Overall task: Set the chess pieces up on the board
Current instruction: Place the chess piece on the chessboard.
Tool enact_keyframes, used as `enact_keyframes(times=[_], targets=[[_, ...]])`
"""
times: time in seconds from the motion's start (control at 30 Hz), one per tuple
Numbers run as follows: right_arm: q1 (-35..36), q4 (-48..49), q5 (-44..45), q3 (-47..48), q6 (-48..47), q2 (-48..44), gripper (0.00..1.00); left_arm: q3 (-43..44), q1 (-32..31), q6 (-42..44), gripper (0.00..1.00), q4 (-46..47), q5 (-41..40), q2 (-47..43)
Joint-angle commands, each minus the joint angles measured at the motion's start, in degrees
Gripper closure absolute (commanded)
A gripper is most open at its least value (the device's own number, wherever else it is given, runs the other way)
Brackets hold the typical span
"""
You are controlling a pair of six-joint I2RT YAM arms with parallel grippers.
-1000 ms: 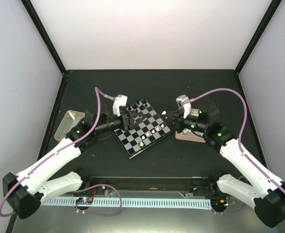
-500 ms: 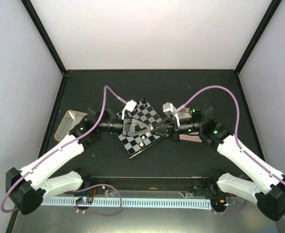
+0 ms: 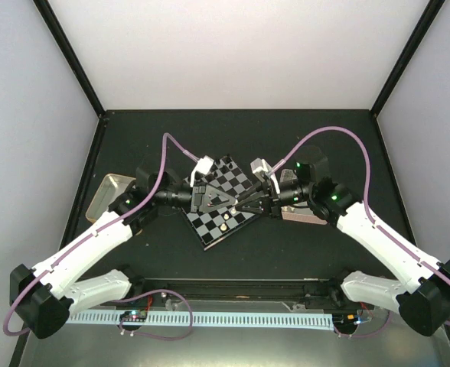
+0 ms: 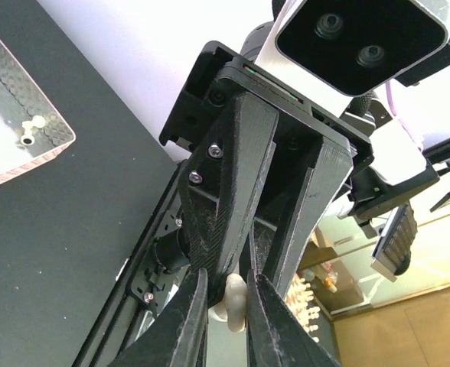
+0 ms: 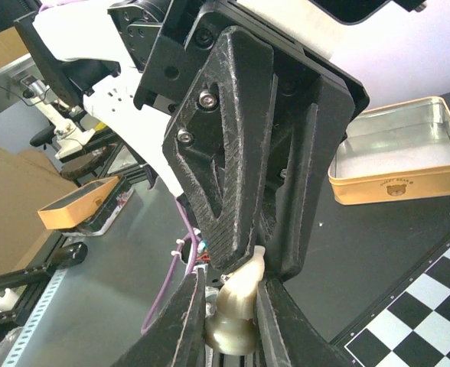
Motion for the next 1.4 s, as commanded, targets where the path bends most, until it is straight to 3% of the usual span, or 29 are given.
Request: enact_keyframes(times=[0.0, 0.37, 0.57, 0.77, 0.83, 0.97, 1.07, 1.2, 1.37], targets=[[1.03, -1.5, -0.62, 1.37, -2.63, 1.91, 0.9, 1.53, -0.83, 1.18, 0.9, 2.32, 2.1, 1.32], [1.38, -6.08, 4.11, 4.6, -2.63, 6.68, 0.92, 1.38, -0.83, 5.03, 0.87, -2.08, 3.15, 2.88], [1.45, -7.04, 5.62, 5.51, -2.19, 8.99, 0.92, 1.5, -0.88, 6.7, 0.98, -2.94, 3.97, 4.39], [1.4, -7.02, 7.49, 5.86, -1.37, 10.66, 0.88, 1.06, -0.86, 8.82, 0.98, -5.19, 2.07, 4.27], [1.46, -6.94, 7.9, 5.71, -1.18, 10.91, 0.82, 0.73, -0.72, 9.75, 0.98, -6.21, 0.36, 4.0], [1.2, -4.75, 10.56, 4.14, 0.85, 10.14, 0.51, -0.3, 0.69, 12.42, 0.99, -11.49, -6.11, 2.43], [0.51, -1.72, 14.91, 1.07, 3.55, 7.95, 0.34, -2.32, 1.94, 14.28, 0.98, -15.33, -15.55, -0.25], [-0.77, 3.3, 21.6, -4.7, 8.61, 3.4, 0.26, -6.01, 2.13, 16.45, 0.98, -18.5, -30.42, -3.97], [-0.9, 3.54, 38.91, -8.31, 14.83, 0.69, 0.26, -11.9, 0.03, 17.14, 0.99, -16.91, -43.21, -6.08]])
